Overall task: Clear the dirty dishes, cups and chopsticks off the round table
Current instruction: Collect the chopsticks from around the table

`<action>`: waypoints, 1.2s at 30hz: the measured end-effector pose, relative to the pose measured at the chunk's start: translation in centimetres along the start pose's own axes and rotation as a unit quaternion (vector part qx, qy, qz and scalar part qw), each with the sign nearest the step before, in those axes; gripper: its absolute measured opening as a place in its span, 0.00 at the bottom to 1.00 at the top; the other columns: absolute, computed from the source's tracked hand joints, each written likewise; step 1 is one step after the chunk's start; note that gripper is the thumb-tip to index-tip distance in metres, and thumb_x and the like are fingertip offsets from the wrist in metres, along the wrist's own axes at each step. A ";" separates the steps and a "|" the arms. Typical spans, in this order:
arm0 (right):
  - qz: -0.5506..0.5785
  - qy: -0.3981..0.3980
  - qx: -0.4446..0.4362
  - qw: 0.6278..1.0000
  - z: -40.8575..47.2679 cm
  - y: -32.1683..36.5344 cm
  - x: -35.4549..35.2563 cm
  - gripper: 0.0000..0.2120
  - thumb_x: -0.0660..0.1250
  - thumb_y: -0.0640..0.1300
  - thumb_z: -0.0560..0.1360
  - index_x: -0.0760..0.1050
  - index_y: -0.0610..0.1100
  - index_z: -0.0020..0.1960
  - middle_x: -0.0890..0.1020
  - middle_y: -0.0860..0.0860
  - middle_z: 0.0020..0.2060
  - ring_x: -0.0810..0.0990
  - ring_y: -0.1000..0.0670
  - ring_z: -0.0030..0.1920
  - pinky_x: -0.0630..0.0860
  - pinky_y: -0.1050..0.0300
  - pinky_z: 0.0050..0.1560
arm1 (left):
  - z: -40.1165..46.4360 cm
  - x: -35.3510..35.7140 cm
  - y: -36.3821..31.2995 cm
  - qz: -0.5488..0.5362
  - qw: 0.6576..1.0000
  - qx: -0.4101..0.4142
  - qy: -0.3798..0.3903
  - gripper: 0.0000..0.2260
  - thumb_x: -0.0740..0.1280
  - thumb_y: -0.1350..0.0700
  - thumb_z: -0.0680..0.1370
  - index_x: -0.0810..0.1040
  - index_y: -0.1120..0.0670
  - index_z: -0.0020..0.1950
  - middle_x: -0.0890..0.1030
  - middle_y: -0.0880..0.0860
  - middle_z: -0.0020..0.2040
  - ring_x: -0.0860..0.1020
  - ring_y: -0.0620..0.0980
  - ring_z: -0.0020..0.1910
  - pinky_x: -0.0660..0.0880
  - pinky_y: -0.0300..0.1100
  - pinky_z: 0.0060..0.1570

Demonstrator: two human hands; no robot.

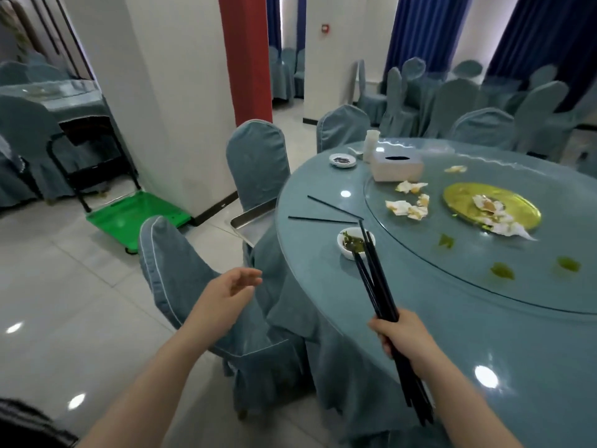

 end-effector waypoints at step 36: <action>0.542 -0.203 0.151 0.801 41.8 10.2 8.6 0.06 0.65 0.41 0.78 0.70 0.43 0.45 0.75 0.48 0.32 0.77 0.51 0.36 0.74 0.55 0.36 | 43.8 20.0 7.1 0.142 0.911 -0.054 0.383 0.17 0.66 0.44 0.76 0.71 0.47 0.62 0.79 0.48 0.54 0.76 0.41 0.44 0.72 0.33 0.40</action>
Point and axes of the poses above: each hand's wrist, its own z-axis towards the middle knuckle, its own x-axis out of the palm, y = z × x, the point moved 10 cm from there along z, towards the middle knuckle
